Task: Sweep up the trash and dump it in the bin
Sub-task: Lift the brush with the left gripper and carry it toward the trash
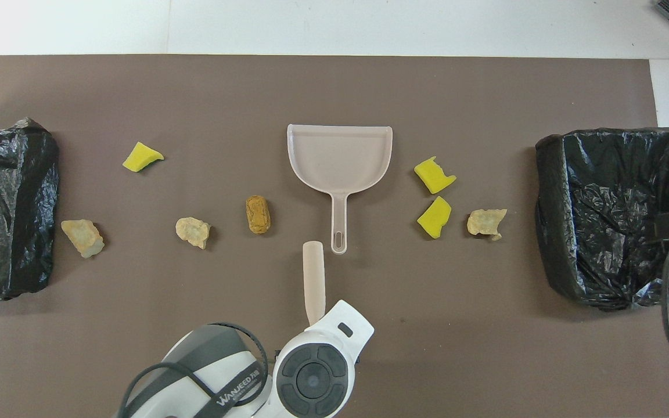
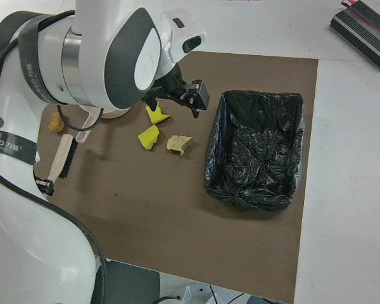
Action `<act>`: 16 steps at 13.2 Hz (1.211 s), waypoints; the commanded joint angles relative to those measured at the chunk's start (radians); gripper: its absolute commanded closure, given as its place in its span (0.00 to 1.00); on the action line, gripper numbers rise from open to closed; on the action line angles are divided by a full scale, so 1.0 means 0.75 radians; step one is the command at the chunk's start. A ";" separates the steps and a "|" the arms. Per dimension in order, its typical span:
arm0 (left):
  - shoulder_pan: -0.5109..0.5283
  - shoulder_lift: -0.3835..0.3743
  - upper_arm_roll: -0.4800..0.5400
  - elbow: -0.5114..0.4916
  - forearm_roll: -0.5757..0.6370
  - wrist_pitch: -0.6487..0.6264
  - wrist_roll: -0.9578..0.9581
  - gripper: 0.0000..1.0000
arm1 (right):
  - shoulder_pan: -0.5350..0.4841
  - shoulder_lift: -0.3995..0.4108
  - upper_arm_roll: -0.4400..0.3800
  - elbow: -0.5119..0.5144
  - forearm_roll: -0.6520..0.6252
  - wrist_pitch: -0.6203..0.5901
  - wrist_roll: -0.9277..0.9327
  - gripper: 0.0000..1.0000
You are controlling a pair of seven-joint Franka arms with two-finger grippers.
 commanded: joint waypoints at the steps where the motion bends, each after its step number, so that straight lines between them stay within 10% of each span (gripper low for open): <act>1: 0.104 -0.050 -0.007 0.077 0.053 -0.133 -0.002 1.00 | -0.006 -0.021 -0.001 -0.019 0.031 0.005 -0.009 0.00; 11: 0.710 -0.010 -0.007 0.155 0.222 -0.184 0.131 1.00 | 0.000 -0.070 0.028 0.000 0.031 -0.062 -0.023 0.00; 16: 0.931 -0.034 -0.007 0.065 0.410 -0.244 0.196 1.00 | 0.208 0.099 0.063 0.002 0.037 0.035 0.324 0.00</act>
